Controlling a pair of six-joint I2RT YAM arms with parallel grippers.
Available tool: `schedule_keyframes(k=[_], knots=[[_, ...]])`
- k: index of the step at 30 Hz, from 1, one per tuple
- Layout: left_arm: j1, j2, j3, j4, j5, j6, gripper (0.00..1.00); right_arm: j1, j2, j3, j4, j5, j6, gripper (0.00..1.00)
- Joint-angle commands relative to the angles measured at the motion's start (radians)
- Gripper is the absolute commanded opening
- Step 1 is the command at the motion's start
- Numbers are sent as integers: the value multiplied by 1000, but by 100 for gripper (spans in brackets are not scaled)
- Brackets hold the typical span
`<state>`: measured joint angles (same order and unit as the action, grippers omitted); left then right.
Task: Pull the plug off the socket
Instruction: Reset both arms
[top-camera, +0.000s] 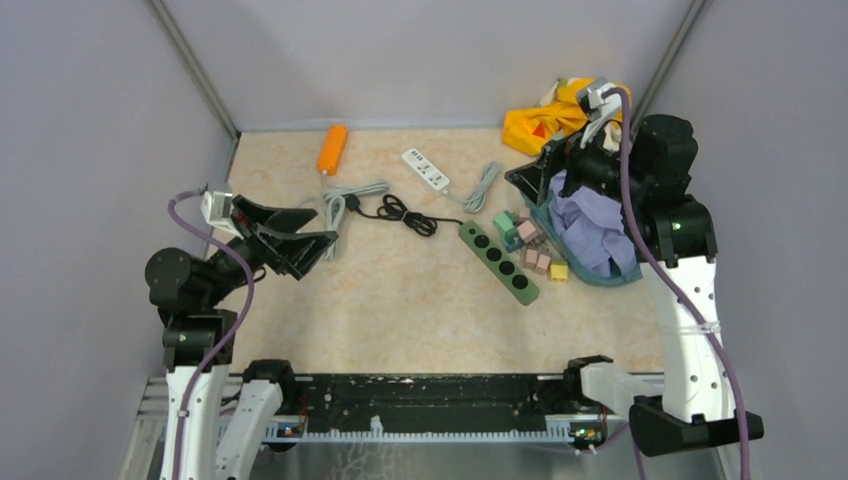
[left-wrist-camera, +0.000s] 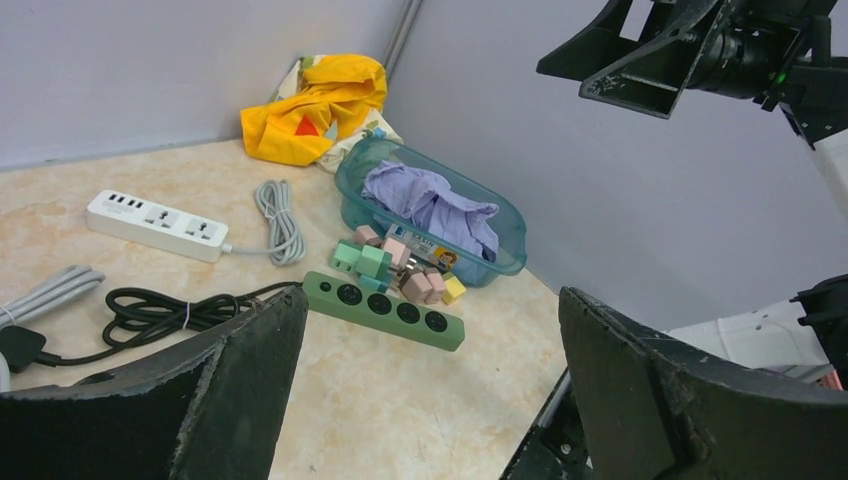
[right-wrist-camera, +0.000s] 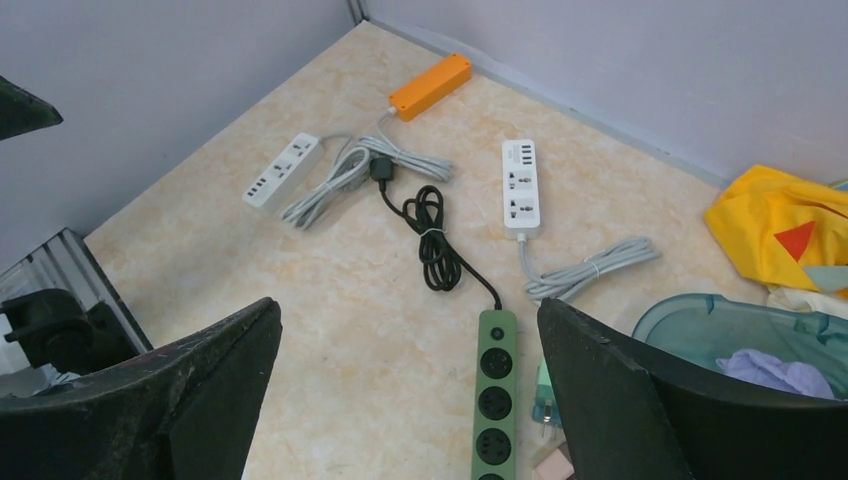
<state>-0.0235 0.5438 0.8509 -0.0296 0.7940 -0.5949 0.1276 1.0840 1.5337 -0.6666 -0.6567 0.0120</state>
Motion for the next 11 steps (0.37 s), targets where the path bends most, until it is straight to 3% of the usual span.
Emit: schedule_keyframes(k=[1, 11], knots=[[3, -11, 38, -24, 31, 31, 100, -7, -32, 30, 1, 29, 11, 99], [2, -12, 30, -54, 28, 65, 100, -7, -40, 9, 5, 50, -12, 99]])
